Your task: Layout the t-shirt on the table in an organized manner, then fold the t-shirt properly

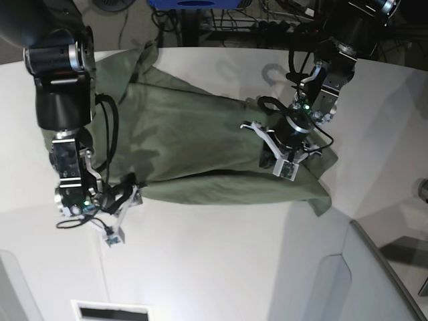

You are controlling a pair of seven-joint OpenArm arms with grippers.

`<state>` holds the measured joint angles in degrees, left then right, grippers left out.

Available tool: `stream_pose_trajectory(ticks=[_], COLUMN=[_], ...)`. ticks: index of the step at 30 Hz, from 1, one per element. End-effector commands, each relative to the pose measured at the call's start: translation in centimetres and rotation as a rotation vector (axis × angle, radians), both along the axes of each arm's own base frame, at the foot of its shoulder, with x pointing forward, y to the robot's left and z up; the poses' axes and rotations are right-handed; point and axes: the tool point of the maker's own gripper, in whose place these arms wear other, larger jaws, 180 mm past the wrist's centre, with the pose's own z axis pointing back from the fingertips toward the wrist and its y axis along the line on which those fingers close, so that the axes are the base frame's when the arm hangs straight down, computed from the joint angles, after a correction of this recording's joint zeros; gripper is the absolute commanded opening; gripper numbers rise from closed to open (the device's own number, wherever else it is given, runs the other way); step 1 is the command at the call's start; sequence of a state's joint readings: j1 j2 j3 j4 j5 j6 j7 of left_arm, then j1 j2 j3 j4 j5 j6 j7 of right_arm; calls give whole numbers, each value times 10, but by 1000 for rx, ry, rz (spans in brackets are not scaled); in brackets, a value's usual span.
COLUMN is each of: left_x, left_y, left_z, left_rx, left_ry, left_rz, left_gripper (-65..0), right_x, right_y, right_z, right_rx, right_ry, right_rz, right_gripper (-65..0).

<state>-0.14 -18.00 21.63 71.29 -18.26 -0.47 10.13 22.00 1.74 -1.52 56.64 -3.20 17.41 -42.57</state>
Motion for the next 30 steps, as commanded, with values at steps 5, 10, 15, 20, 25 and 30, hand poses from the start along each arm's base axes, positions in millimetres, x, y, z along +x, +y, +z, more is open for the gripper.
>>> stream_pose_trajectory(ticks=[5,10,15,20,25,30], left_x=[6,5,5,6,9,10], left_y=[0,1,2,2,1,-1], left_z=[9,7,8,8,12,13], left_rx=[-8,-6,-6,-2,-8,-10], left_ry=[-40,-34,-35,-36,-47,-51], left_rz=[-3,-2,0,0,-2,-2], left_gripper=[-650,-650,-650,-650,-650,-650], right_x=[3,1,6,6,-22,-64], right_y=[2,3,3,6,0,-1], right_z=[-9,-12,-4,30,69,95], right_rx=[19,25,22,14,-40,-66], right_ry=[20,26,6,-129,-173,-214], right_rz=[-2,-1,1,15,10,9], right_gripper=[-204,-365,-648,-650,-650,-650])
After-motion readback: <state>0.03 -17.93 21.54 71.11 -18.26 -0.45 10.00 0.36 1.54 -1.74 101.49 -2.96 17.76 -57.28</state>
